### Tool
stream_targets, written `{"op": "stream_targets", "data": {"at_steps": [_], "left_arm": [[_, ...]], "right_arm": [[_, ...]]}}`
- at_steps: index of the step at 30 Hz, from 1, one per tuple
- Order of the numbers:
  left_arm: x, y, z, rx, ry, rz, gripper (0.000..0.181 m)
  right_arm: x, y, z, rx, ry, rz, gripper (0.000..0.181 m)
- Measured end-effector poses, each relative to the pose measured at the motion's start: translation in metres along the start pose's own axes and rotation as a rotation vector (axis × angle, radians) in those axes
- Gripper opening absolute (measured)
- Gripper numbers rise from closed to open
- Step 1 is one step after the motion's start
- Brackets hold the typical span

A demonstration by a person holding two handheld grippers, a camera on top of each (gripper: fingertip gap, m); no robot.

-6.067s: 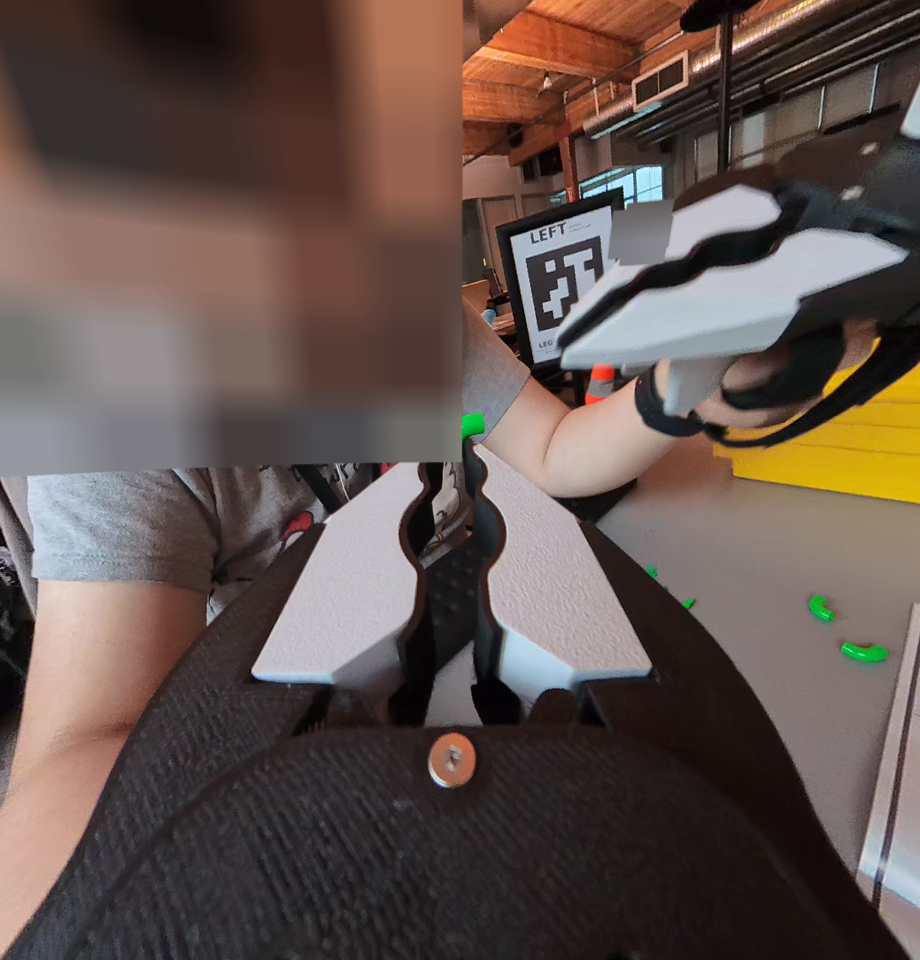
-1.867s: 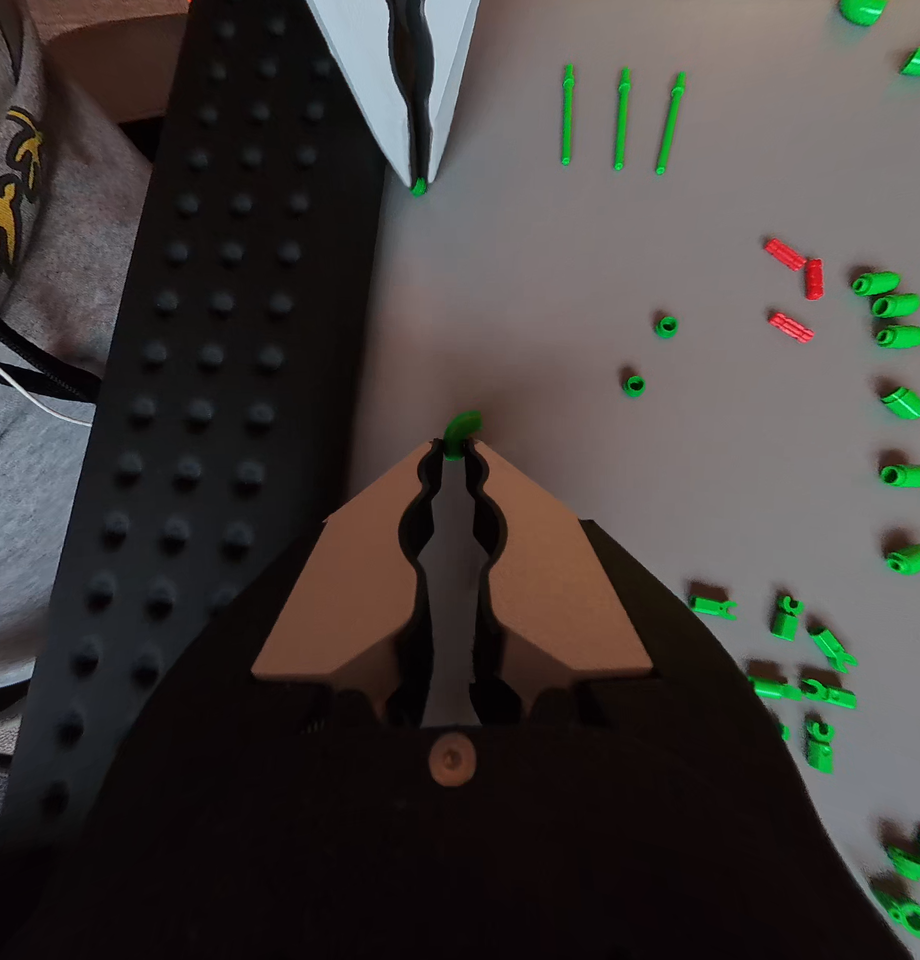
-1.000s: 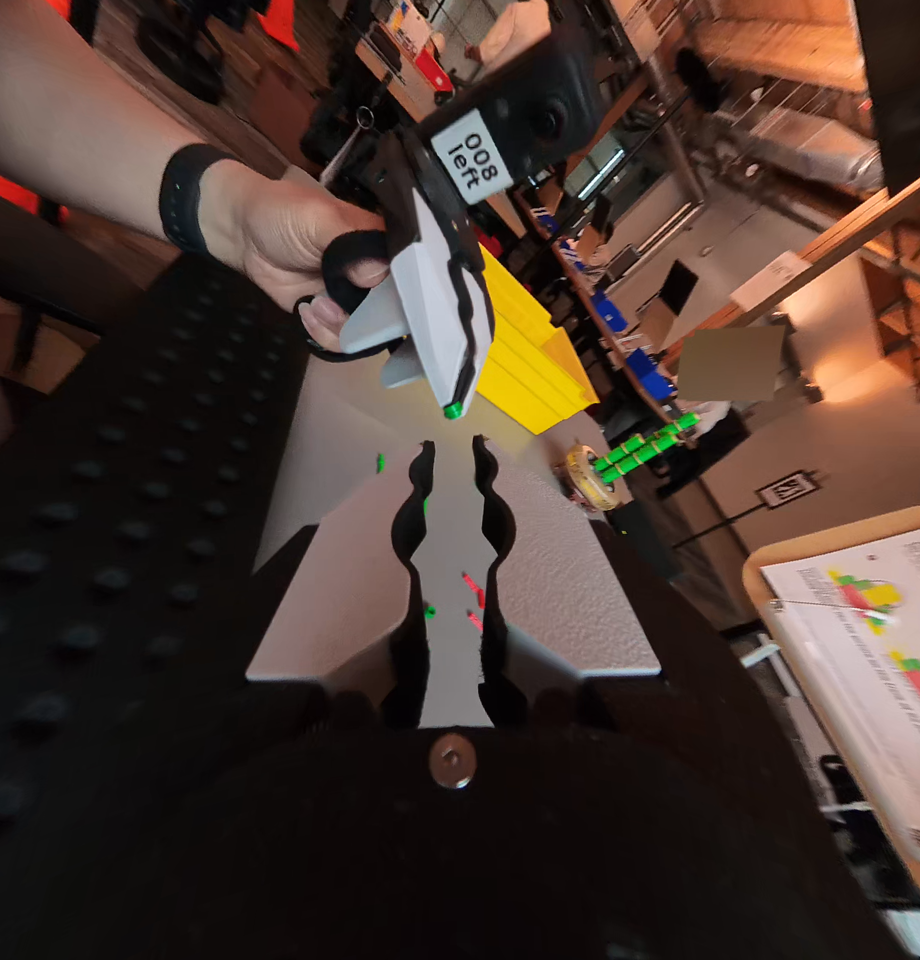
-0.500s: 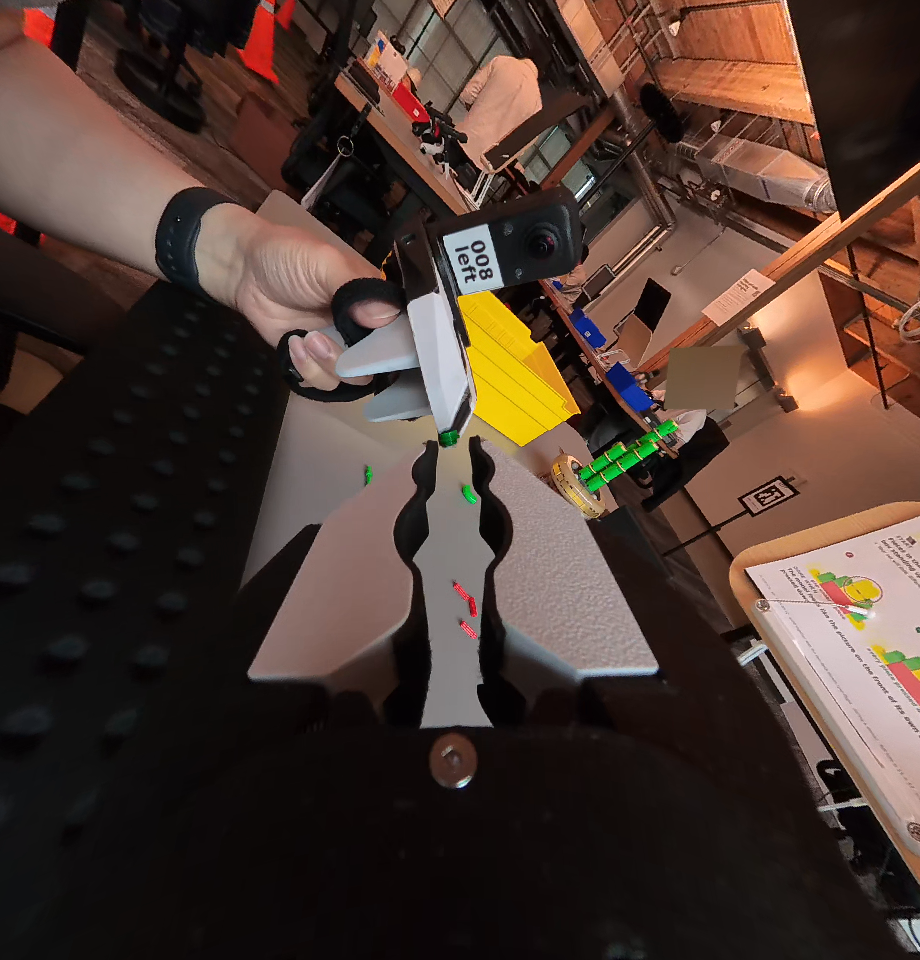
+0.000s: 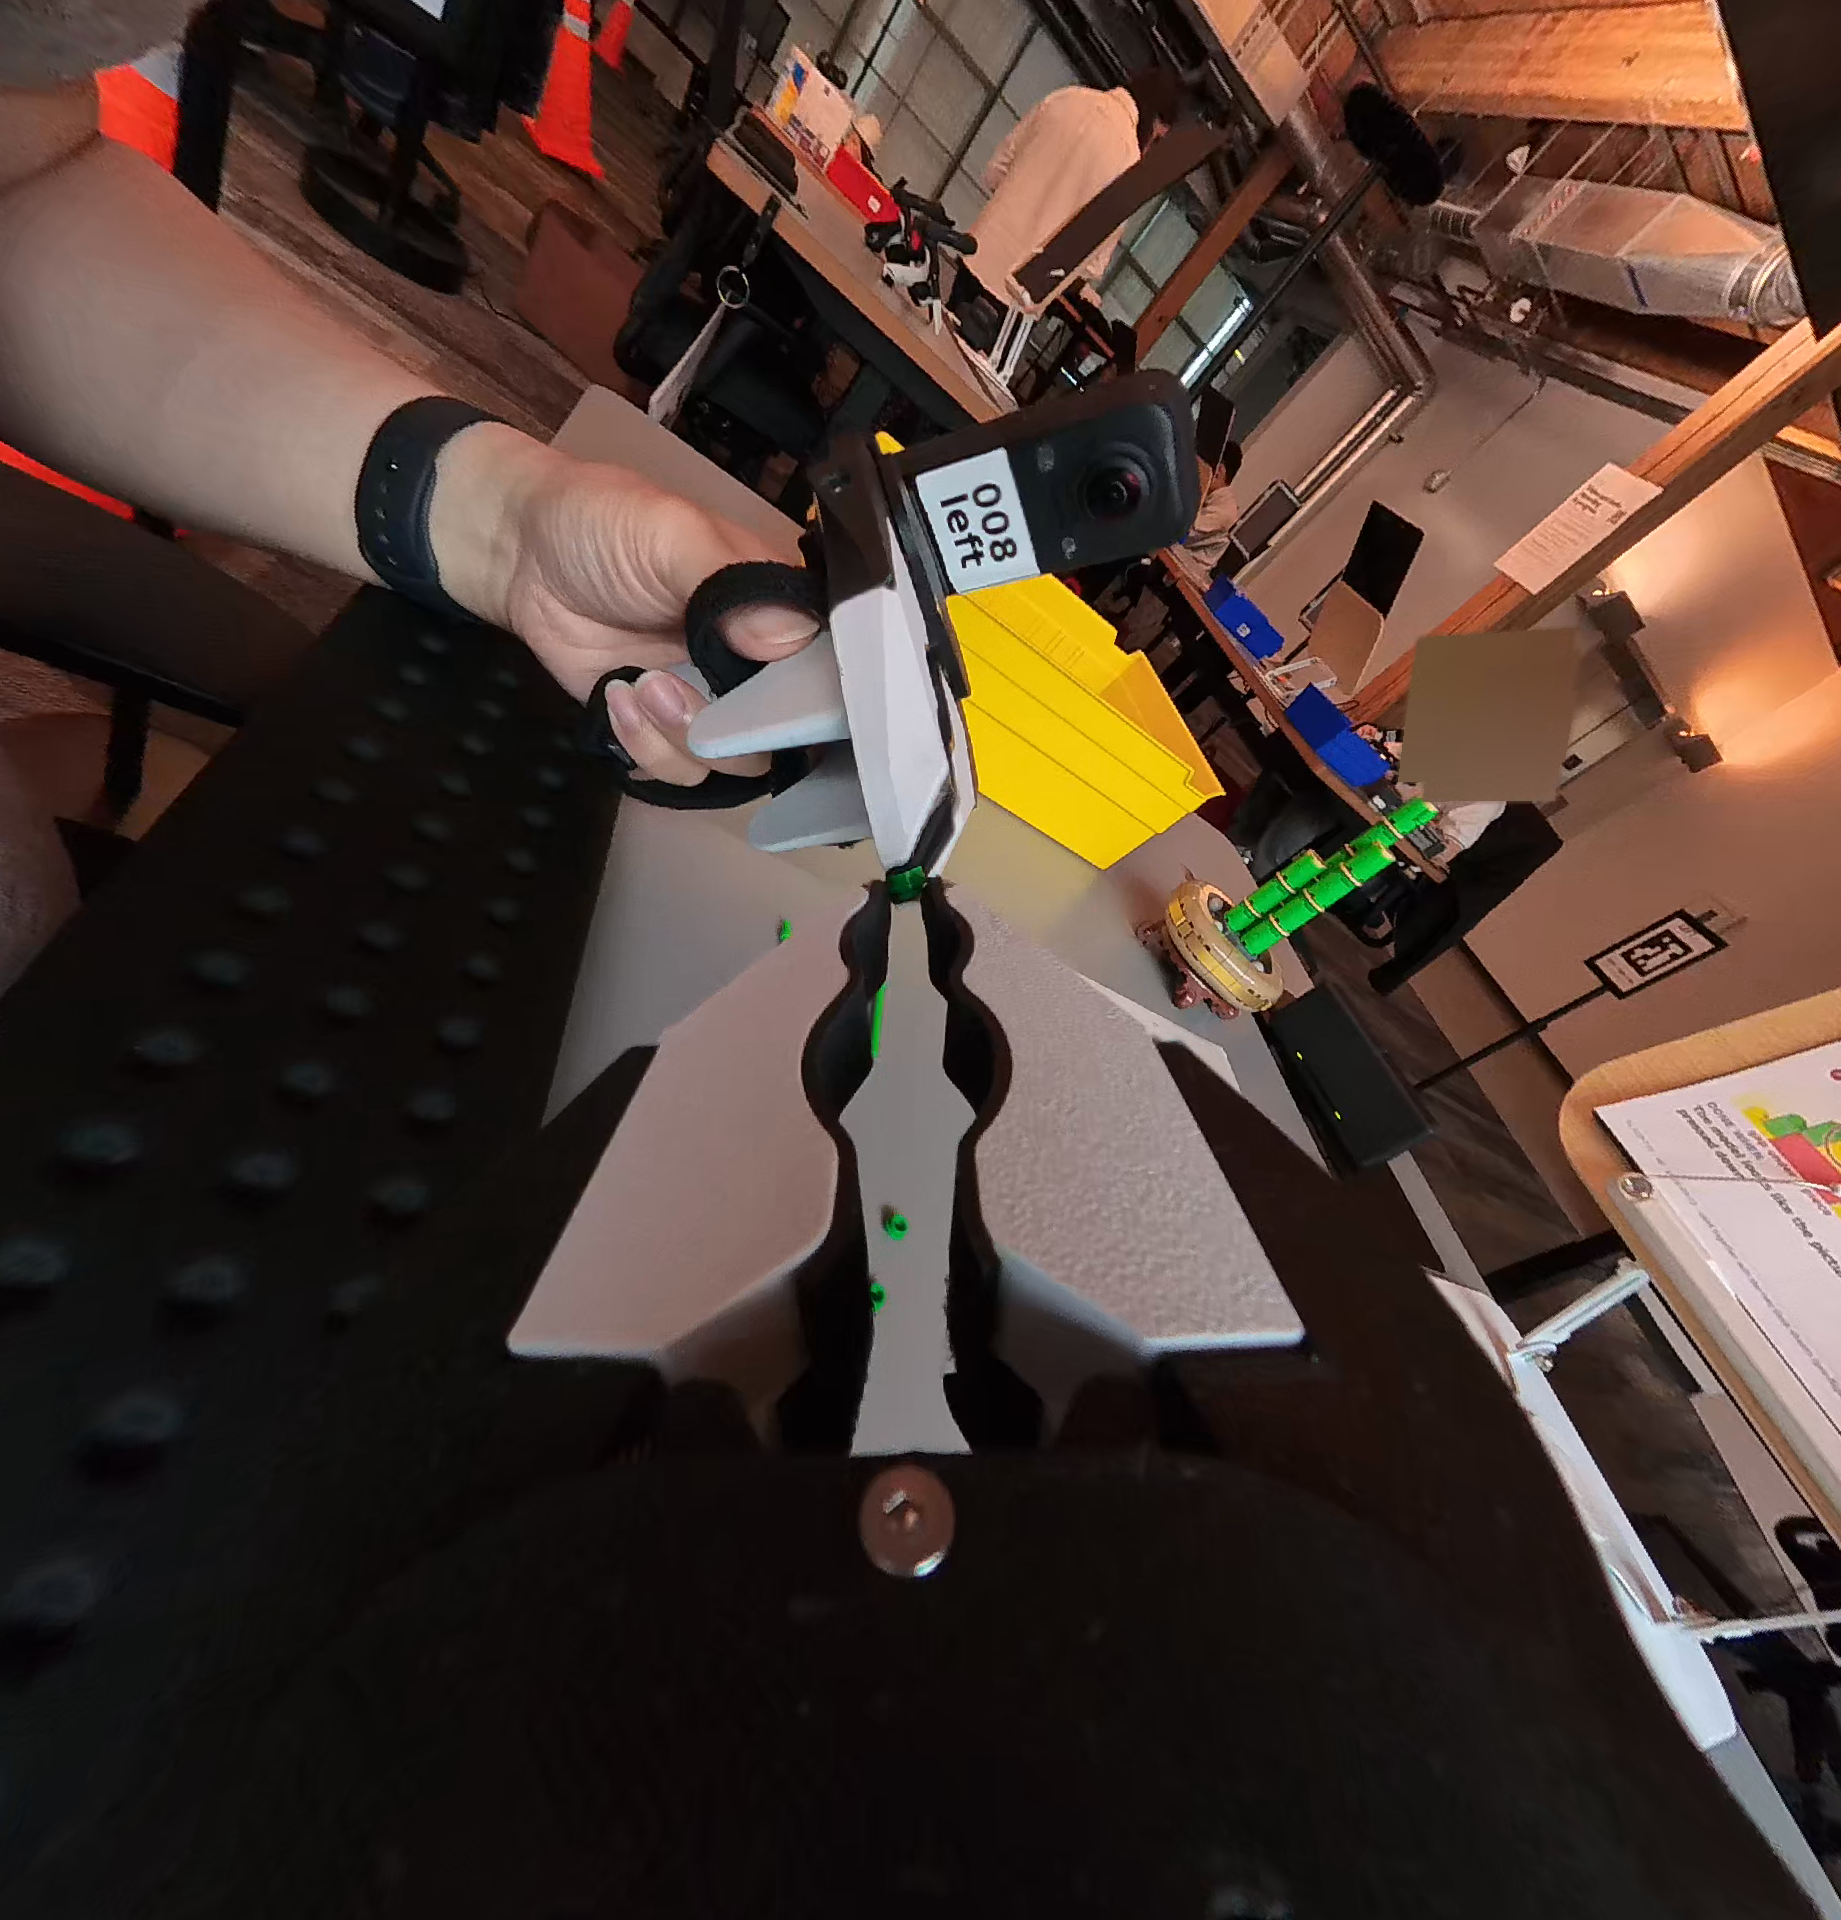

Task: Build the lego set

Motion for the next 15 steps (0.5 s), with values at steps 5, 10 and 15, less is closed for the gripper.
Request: {"op": "stream_targets", "data": {"at_steps": [5, 10, 15], "left_arm": [[-0.007, -0.003, 0.006, 0.031, -0.140, 0.029, 0.021], [-0.005, -0.007, -0.001, 0.124, -0.299, 0.042, 0.016], [-0.001, -0.012, -0.009, 0.256, -0.440, 0.047, 0.016]], "right_arm": [[0.005, 0.007, -0.002, -0.097, 0.111, 0.100, 0.005], [0.012, 0.009, 0.003, -0.287, 0.241, 0.196, 0.005], [0.012, 0.006, 0.004, -0.348, 0.294, 0.203, 0.005]]}}
Point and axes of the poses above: each gripper's, where its closed fingertips meet, x out along the fingers, y out of its underside, z = x × y across the jaws, the point moved 9 cm from there along -x, back along the fingers, and after that the axes turned 9 degrees about x, right-handed, at the moved point
